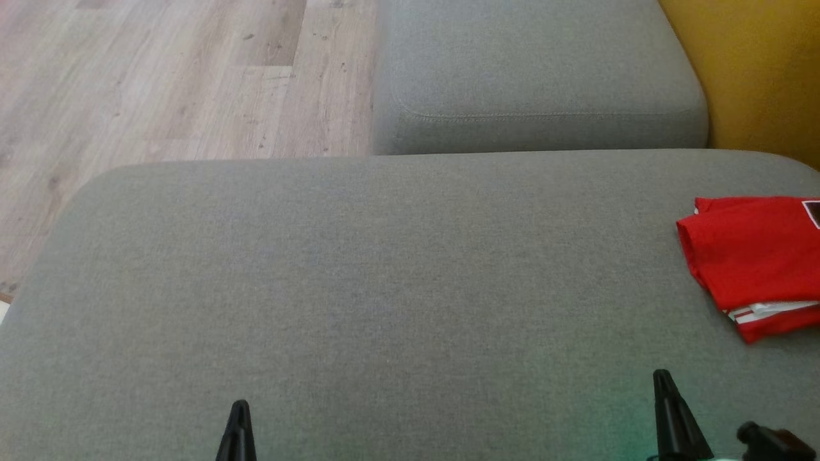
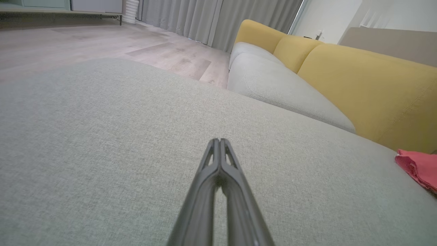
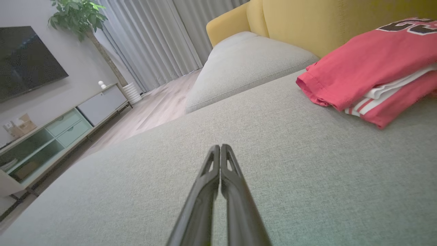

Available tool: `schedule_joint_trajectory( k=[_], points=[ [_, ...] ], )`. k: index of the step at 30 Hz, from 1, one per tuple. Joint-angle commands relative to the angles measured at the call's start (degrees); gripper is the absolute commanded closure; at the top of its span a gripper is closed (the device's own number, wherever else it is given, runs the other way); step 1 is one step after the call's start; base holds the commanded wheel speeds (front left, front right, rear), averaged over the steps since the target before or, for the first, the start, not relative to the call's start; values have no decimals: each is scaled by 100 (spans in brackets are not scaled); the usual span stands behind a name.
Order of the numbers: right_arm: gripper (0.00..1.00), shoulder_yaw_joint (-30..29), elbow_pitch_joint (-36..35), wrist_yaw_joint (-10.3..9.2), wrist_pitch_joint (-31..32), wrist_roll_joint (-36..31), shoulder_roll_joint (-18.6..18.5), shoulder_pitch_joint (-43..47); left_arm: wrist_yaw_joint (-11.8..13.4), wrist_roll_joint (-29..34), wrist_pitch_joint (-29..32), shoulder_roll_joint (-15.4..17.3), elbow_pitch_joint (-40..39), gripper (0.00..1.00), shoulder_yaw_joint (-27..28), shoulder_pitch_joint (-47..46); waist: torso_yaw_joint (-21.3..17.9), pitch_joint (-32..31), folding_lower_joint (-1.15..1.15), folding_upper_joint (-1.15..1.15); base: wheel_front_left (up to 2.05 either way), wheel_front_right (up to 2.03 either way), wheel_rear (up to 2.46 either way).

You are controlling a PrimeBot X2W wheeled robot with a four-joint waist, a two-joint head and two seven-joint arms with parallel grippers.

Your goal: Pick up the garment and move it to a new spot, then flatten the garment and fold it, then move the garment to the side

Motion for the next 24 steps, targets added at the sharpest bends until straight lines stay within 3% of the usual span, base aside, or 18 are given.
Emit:
schedule_joint_trajectory(
  k=[1, 24],
  points=[
    [100, -23, -148, 5, 23, 136, -88, -261, -42, -121, 14, 53, -157, 100, 87, -250, -3, 4, 0, 0, 0, 0, 0],
    [100, -157, -23, 9, 372, 1808, -138, -707, -255, -1821, 358, 102, -35, 100, 387, -677, -113, 137, 0, 0, 0, 0, 0]
  ],
)
